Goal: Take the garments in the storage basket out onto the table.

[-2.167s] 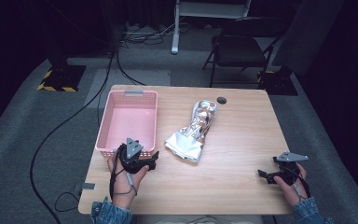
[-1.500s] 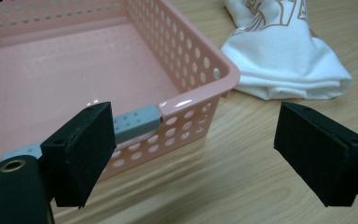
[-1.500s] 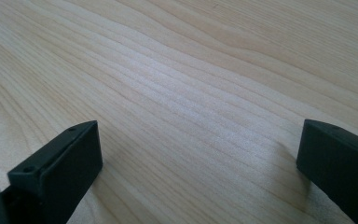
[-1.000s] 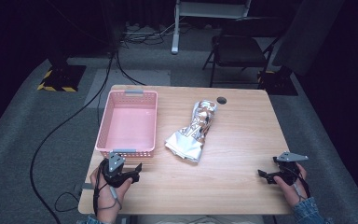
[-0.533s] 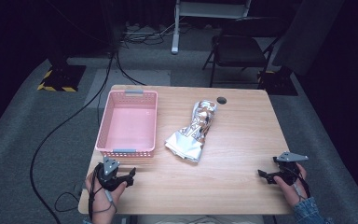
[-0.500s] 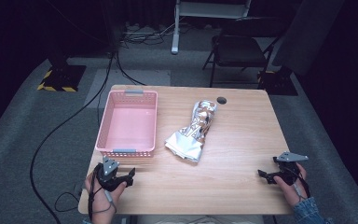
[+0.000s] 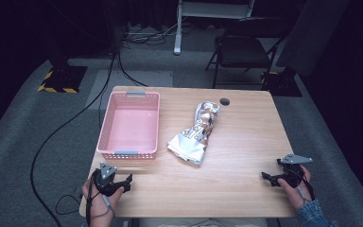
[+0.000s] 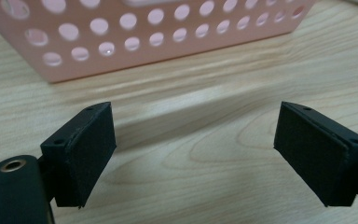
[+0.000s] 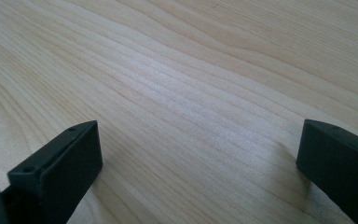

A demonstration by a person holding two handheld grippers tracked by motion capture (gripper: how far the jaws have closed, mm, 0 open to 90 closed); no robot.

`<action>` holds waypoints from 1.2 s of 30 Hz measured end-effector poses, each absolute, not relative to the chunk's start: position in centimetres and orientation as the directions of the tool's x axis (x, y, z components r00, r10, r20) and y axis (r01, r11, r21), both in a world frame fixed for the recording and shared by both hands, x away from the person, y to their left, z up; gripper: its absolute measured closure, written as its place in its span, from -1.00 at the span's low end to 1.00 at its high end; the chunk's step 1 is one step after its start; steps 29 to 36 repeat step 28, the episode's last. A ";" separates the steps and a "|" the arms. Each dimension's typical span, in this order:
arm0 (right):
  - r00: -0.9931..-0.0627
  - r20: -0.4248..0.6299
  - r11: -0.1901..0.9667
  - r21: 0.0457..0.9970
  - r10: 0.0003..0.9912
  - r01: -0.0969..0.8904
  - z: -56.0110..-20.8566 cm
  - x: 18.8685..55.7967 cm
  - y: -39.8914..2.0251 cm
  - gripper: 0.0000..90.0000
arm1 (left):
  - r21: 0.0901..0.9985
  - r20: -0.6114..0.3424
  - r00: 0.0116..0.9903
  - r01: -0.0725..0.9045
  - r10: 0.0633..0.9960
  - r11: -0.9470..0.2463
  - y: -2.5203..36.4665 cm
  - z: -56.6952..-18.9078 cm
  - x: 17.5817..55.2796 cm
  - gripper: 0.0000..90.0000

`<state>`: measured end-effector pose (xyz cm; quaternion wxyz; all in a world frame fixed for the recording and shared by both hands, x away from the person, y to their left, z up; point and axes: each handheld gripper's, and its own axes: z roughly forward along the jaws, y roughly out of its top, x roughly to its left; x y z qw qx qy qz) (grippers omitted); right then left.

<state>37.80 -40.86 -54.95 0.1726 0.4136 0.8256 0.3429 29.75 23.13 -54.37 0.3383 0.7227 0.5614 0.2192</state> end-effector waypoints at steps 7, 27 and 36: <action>-0.598 -0.001 0.423 0.709 0.801 0.564 -55.0 37.8 -40.9 -1.00 | 0.709 -0.060 0.259 0.691 0.964 -0.141 23.4 -54.9 29.7 -0.73; -0.599 -0.002 0.423 0.709 0.801 0.564 -55.0 37.8 -40.9 -1.00 | 0.682 -0.017 0.235 0.713 0.972 -0.161 23.4 -55.1 30.0 -1.00; -0.598 -0.002 0.423 0.709 0.801 0.564 -55.0 37.8 -40.9 -1.00 | 0.682 -0.017 0.235 0.713 0.972 -0.161 23.4 -55.1 30.0 -1.00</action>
